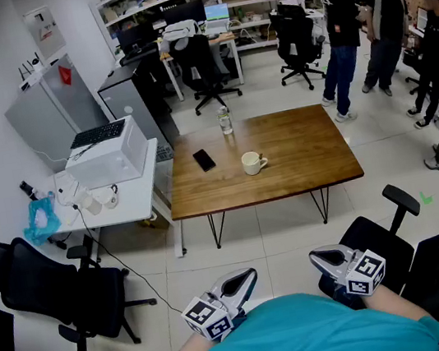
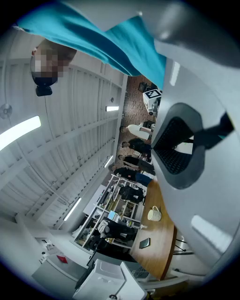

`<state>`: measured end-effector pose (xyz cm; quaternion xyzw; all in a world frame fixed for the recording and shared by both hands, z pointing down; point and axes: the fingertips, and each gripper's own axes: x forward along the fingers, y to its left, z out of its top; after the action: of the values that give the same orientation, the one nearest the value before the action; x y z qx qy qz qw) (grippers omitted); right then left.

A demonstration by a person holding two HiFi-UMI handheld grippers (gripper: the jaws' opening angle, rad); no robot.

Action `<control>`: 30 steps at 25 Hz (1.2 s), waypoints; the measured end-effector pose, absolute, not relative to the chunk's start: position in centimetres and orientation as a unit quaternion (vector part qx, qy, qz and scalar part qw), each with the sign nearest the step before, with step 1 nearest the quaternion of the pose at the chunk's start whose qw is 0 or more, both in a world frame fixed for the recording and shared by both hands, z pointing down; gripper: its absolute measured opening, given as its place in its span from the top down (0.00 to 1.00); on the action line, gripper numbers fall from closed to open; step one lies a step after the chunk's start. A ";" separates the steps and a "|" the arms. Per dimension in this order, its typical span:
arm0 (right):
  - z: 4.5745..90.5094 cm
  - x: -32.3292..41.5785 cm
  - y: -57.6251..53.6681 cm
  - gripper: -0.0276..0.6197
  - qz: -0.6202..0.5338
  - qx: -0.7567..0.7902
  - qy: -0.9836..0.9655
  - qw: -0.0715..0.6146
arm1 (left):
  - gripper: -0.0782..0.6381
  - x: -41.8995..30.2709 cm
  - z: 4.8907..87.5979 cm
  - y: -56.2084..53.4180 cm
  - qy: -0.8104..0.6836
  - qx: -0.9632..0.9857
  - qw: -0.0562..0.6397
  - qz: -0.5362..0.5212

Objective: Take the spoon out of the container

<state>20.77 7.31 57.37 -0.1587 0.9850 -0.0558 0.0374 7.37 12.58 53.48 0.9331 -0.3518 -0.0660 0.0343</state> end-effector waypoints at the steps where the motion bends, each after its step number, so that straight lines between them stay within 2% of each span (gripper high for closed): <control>1: 57.2 21.5 7.0 0.95 -0.054 -0.159 0.985 0.038 | 0.89 8.1 53.3 12.2 -0.351 0.934 0.032 -0.066; 11: 57.9 27.5 4.5 0.95 -0.032 -0.151 0.988 0.015 | 0.89 15.2 53.9 10.5 -0.354 0.932 0.039 -0.064; 14: 58.9 28.0 2.7 0.95 -0.040 -0.155 0.987 0.013 | 0.89 15.0 54.4 9.0 -0.359 0.929 0.051 -0.067; 22: 62.6 21.9 -6.0 0.95 -0.056 -0.167 0.984 0.005 | 0.89 8.8 57.9 0.5 -0.349 0.934 0.053 -0.063; 25: 63.2 16.9 -13.2 0.95 -0.061 -0.184 0.981 0.005 | 0.89 3.3 57.8 -6.5 -0.338 0.938 0.041 -0.069; 30: 64.8 8.5 -26.6 0.95 -0.093 -0.225 0.969 -0.038 | 0.89 -6.9 56.6 -20.4 -0.313 0.945 0.057 -0.078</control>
<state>8.45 -26.57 64.83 -0.2253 0.9691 -0.0933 -0.0380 -6.87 -20.44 56.56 0.9448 -0.3130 -0.0779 0.0571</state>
